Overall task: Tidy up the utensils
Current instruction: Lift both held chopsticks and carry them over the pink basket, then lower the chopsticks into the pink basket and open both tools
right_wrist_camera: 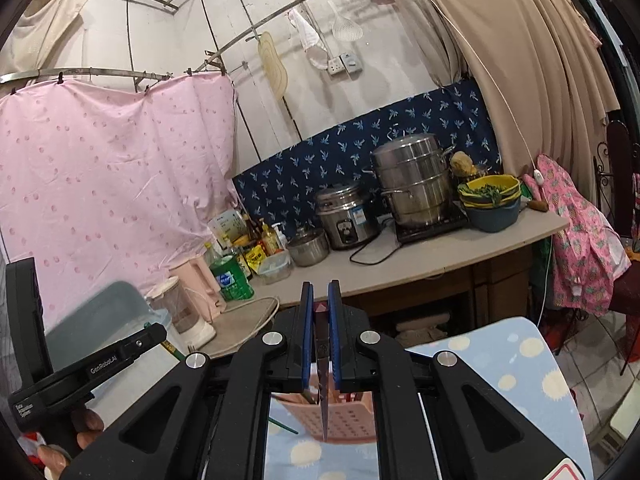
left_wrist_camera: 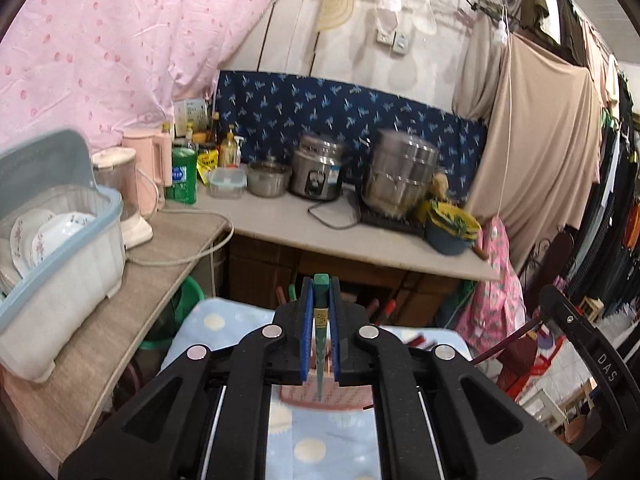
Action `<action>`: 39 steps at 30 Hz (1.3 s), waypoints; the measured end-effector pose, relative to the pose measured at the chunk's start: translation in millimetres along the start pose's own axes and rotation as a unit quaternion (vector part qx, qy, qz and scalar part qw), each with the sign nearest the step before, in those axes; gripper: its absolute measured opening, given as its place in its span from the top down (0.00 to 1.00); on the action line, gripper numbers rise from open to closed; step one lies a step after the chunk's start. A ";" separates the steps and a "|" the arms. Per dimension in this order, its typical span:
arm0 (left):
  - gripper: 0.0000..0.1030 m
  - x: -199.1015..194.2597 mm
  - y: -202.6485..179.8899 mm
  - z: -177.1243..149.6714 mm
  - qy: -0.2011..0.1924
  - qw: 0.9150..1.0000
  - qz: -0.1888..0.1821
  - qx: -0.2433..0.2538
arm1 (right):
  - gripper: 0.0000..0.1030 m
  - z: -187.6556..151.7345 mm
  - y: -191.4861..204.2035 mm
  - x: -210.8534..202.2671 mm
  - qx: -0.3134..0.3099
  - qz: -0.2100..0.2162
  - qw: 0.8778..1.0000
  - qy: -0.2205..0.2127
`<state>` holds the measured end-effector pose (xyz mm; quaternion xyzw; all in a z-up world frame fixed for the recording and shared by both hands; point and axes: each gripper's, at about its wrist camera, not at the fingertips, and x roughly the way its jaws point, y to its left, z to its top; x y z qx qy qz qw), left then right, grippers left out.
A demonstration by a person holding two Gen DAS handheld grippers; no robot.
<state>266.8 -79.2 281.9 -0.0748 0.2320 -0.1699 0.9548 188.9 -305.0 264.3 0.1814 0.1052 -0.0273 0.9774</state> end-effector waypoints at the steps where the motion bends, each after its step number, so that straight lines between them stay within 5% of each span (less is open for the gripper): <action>1: 0.93 3.1 0.0 5.4 -0.005 1.000 0.002 -0.003 | 0.93 7.1 0.8 7.7 0.000 -0.001 1.000 -0.005; 9: 0.93 39.7 0.6 24.4 -0.018 1.000 0.024 0.001 | 0.93 18.5 -3.7 61.0 0.007 -0.019 1.000 -0.001; 26: 0.93 99.8 6.5 -11.7 0.042 0.999 0.030 0.010 | 0.92 -40.2 -16.7 124.7 -0.013 -0.042 0.995 0.086; 32: 0.65 97.6 6.2 -16.1 0.040 0.998 0.040 0.011 | 0.85 -40.6 -12.0 118.1 -0.026 -0.043 0.995 0.081; 39: 0.55 83.5 0.4 -24.8 0.038 0.998 0.047 0.027 | 0.74 -38.7 -7.0 97.2 -0.037 -0.044 0.996 0.071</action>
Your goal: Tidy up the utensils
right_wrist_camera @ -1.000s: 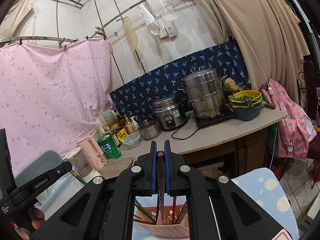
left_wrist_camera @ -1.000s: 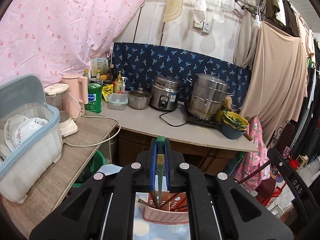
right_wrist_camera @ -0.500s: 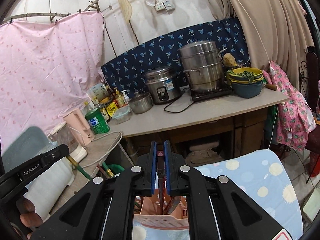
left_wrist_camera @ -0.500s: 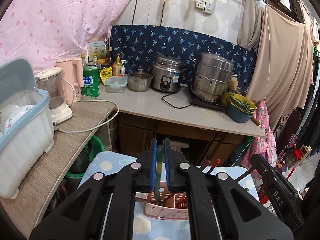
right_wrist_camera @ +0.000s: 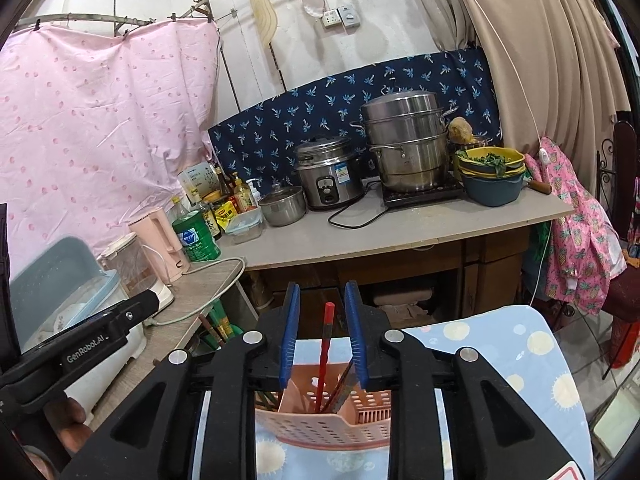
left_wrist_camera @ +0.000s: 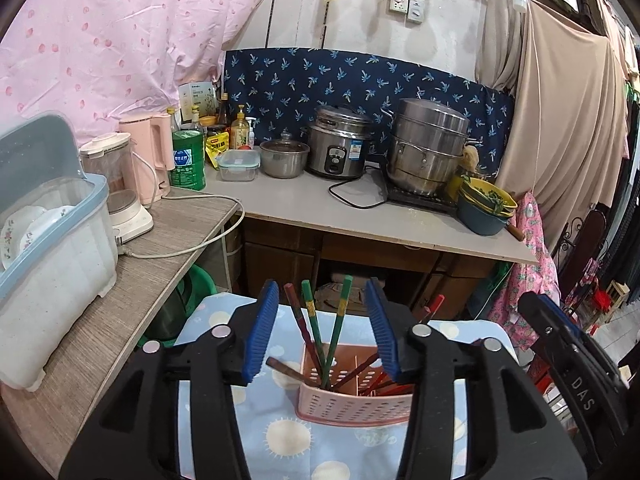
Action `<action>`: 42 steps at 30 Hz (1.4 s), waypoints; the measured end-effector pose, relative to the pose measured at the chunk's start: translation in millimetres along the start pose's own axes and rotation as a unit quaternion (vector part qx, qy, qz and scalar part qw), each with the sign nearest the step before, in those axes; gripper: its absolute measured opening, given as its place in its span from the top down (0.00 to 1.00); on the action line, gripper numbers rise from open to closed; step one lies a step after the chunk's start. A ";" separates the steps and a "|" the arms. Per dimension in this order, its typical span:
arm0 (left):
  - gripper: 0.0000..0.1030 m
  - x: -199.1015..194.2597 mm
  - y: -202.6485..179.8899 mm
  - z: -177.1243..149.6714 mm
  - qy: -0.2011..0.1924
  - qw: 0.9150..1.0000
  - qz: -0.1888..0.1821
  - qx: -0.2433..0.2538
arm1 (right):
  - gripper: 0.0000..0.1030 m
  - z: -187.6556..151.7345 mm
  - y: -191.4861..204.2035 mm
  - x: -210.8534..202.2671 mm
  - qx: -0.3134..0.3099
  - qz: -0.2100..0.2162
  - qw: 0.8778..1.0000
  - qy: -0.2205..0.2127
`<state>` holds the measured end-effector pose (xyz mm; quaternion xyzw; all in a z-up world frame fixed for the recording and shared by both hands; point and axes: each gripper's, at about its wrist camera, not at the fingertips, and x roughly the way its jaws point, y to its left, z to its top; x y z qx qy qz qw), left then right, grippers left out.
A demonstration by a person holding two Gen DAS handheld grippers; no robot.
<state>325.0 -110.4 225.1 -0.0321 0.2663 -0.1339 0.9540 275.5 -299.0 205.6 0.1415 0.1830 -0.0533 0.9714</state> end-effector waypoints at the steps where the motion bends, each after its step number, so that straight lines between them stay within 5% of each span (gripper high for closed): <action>1: 0.53 -2.8 -1.2 -2.3 -0.001 1.000 0.002 0.003 | 0.71 -1.2 1.2 -4.7 -0.003 -0.001 1.000 -0.002; 42: 0.38 -91.2 -11.7 -122.1 0.046 0.994 0.059 0.075 | 0.60 -117.3 9.3 -124.6 -0.051 -0.051 0.996 0.046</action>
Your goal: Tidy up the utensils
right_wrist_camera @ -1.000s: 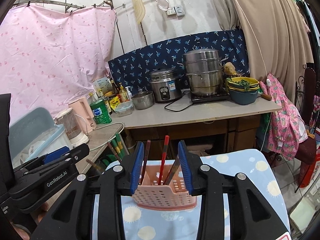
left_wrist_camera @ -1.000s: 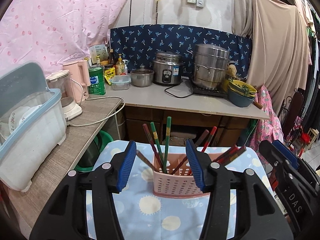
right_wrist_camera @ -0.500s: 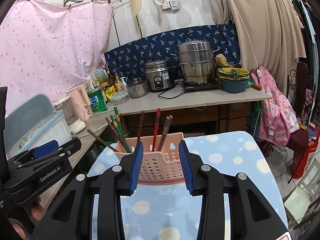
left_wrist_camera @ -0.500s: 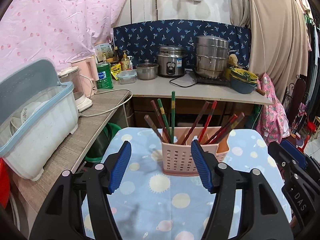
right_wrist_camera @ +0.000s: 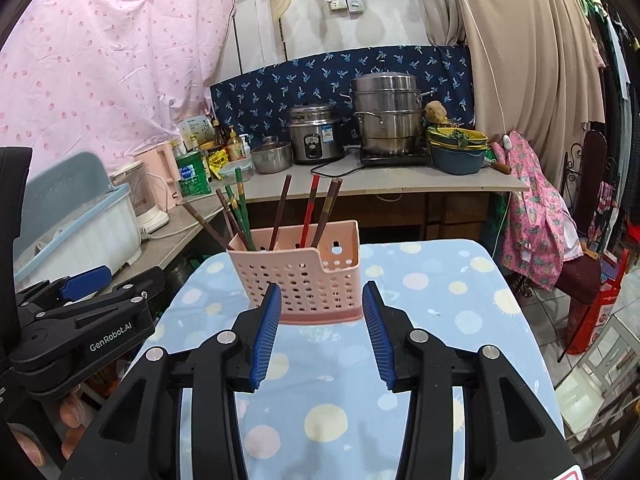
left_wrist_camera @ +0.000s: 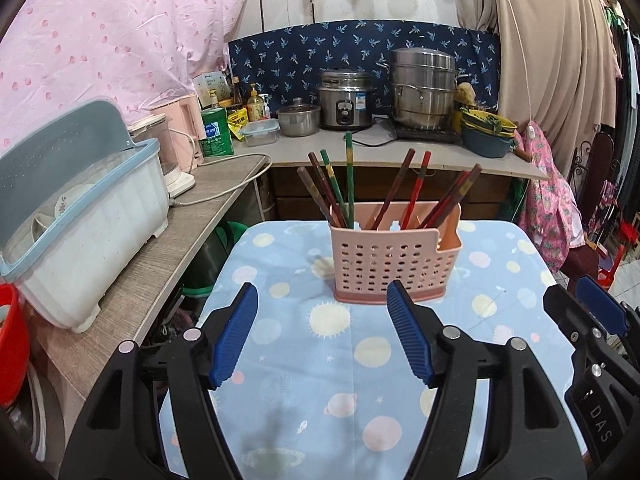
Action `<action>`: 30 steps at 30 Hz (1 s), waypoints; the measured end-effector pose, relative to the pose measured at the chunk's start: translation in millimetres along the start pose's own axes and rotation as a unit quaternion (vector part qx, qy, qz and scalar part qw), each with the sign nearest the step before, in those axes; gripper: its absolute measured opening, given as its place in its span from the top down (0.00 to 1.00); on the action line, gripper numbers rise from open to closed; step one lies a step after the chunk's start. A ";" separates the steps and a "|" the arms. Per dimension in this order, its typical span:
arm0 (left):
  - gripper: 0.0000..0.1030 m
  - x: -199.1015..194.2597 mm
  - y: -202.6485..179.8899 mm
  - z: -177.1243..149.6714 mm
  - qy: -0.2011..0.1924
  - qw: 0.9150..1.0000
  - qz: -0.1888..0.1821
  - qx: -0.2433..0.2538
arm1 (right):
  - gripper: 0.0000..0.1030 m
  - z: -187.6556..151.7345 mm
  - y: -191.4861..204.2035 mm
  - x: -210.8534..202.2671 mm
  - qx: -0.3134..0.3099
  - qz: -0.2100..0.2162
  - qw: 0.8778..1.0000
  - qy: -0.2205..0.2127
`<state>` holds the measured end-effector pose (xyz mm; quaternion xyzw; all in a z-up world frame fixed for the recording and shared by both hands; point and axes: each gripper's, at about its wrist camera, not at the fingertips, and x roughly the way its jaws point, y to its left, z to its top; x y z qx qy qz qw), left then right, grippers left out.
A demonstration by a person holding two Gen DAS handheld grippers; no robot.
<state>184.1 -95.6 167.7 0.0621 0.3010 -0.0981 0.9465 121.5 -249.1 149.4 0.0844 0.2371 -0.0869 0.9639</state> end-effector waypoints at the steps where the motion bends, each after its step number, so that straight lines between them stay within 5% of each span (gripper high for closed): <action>1: 0.38 0.1 -0.3 -1.9 0.002 1.000 0.000 0.000 | 0.60 -2.7 -0.5 -0.6 0.002 0.000 1.000 0.003; 13: 0.31 4.9 -4.7 -31.1 0.032 0.999 0.003 0.011 | 0.52 -29.6 -3.1 -1.0 0.001 -0.017 0.999 0.032; 25: 0.18 8.7 -6.7 -48.2 0.046 0.999 0.009 0.014 | 0.35 -43.3 -3.8 0.0 -0.009 -0.029 0.999 0.043; 30: 0.15 13.1 -3.7 -52.8 0.055 0.998 0.014 0.011 | 0.19 -47.9 -2.8 0.7 -0.012 -0.035 0.998 0.046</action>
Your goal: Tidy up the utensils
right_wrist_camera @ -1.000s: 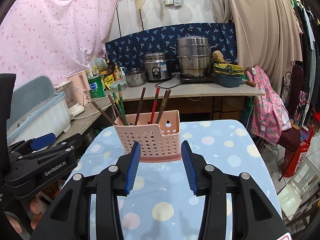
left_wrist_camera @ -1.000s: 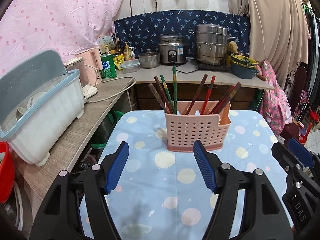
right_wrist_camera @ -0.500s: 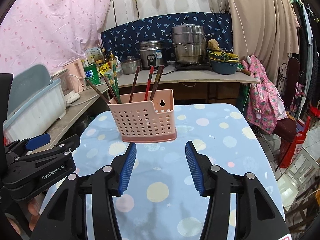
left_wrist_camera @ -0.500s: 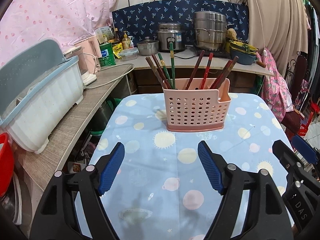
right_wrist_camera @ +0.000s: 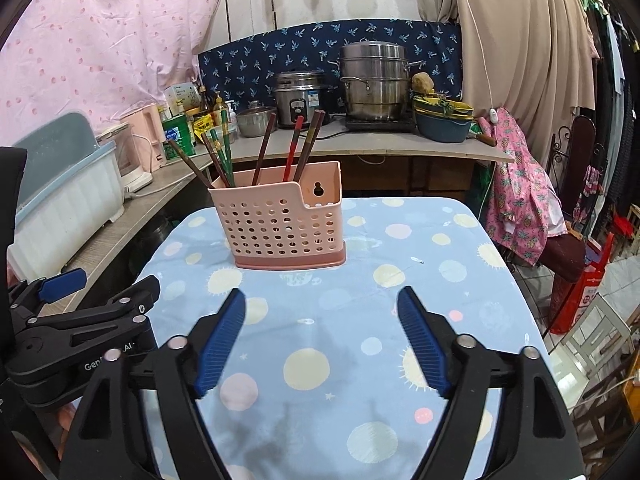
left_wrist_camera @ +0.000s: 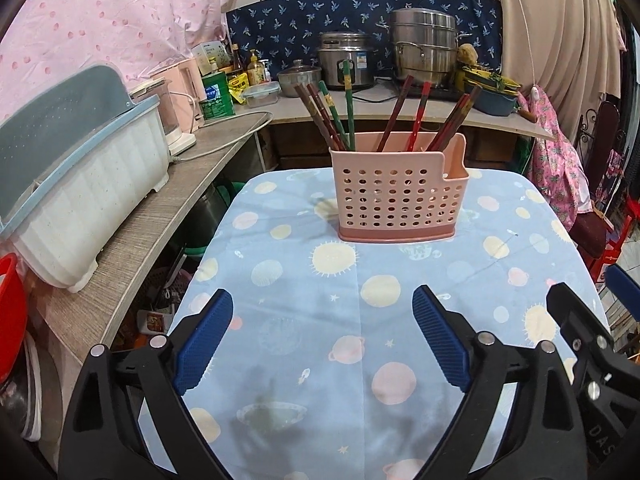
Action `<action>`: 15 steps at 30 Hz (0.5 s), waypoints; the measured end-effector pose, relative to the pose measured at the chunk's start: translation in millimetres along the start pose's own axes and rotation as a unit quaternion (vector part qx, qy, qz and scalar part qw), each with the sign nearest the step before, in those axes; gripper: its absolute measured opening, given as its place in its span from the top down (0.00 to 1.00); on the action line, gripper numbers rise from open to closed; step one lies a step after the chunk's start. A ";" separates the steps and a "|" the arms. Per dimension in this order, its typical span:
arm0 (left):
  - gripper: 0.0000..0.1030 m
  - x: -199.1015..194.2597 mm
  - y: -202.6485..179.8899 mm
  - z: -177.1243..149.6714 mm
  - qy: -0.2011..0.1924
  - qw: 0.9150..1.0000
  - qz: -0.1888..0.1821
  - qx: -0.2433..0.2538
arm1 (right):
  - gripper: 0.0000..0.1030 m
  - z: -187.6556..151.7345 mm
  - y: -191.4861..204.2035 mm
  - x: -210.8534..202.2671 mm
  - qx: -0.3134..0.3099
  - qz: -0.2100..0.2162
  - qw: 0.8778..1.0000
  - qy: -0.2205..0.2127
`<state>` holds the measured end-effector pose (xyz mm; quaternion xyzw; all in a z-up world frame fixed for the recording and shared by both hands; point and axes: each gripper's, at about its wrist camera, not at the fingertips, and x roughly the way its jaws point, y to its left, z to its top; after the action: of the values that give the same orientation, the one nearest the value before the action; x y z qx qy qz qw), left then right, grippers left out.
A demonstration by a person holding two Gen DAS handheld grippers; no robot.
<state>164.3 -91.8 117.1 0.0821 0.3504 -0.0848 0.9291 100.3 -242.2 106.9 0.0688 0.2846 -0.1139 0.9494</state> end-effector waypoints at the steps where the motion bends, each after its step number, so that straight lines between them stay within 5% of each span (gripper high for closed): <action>1: 0.14 0.9 1.2 -1.0 0.001 1.000 0.001 -0.001 | 0.18 -0.9 0.3 -0.4 -0.001 -0.004 1.000 -0.002; 10: 0.11 6.7 8.9 -6.6 0.009 1.000 0.004 -0.008 | 0.18 -8.2 2.8 5.3 -0.012 -0.015 1.000 0.012; 15: 0.11 8.2 11.2 -7.9 0.010 1.000 0.006 -0.009 | 0.09 -11.6 8.0 5.6 -0.020 -0.018 1.000 0.012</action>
<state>167.7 -80.1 106.8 0.0766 0.3602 -0.0747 0.9267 100.9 -233.2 94.7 0.0460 0.2991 -0.1245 0.9449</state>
